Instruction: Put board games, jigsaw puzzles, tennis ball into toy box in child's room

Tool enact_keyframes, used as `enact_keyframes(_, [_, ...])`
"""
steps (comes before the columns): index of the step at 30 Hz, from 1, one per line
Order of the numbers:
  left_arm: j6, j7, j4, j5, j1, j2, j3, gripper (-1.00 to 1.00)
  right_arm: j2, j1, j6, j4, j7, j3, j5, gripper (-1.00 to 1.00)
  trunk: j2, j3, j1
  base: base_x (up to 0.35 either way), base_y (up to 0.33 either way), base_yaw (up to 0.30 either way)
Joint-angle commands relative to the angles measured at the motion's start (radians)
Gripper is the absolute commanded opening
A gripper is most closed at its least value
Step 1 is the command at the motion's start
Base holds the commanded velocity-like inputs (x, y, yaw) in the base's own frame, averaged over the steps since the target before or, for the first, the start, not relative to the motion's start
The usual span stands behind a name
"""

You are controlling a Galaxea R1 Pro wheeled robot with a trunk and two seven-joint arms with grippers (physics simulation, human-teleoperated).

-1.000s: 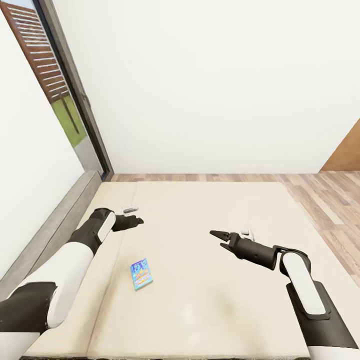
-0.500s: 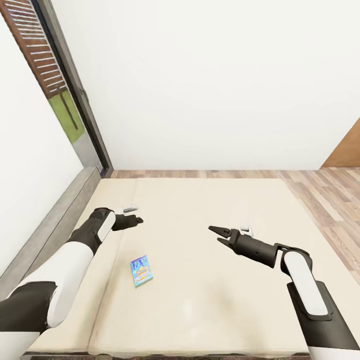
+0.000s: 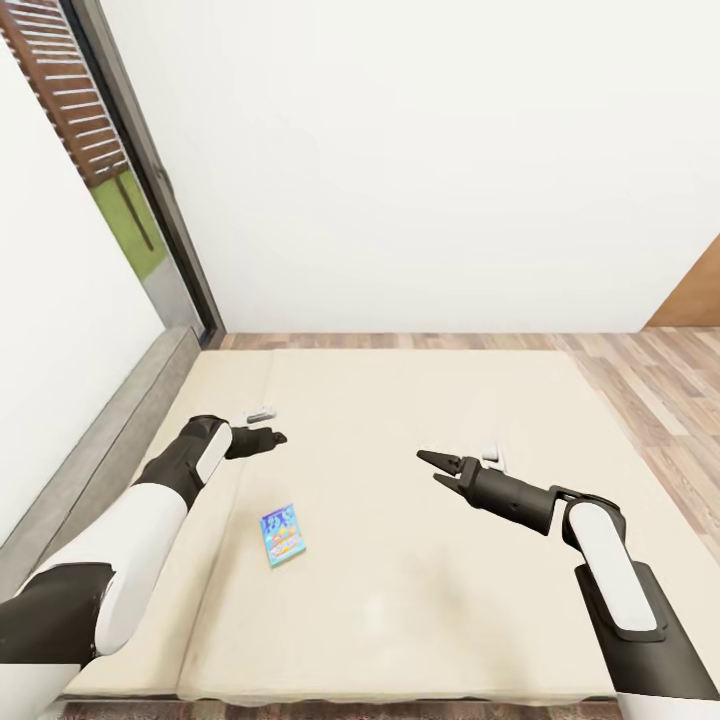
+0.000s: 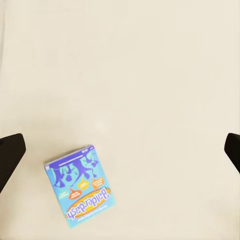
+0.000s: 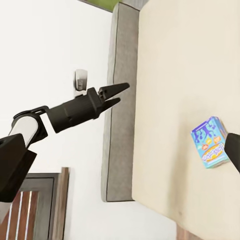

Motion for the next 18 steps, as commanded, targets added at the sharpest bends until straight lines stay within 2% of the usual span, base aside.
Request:
enact_keyframes(1, [0.002, -0.003, -0.001, 0.000, -0.001, 0.000, -0.001, 1.00, 0.000, -0.001, 0.004, 0.000, 0.010, -0.001, 0.010, 1.00, -0.002, -0.003, 0.000, 0.000, 0.000, 0.000])
enact_keyframes(18, [-0.058, -0.003, -0.001, 0.000, -0.001, -0.001, -0.014, 1.00, 0.005, -0.001, 0.004, 0.008, 0.010, 0.000, 0.011, 1.00, -0.002, -0.031, 0.000, 0.000, 0.000, 0.000])
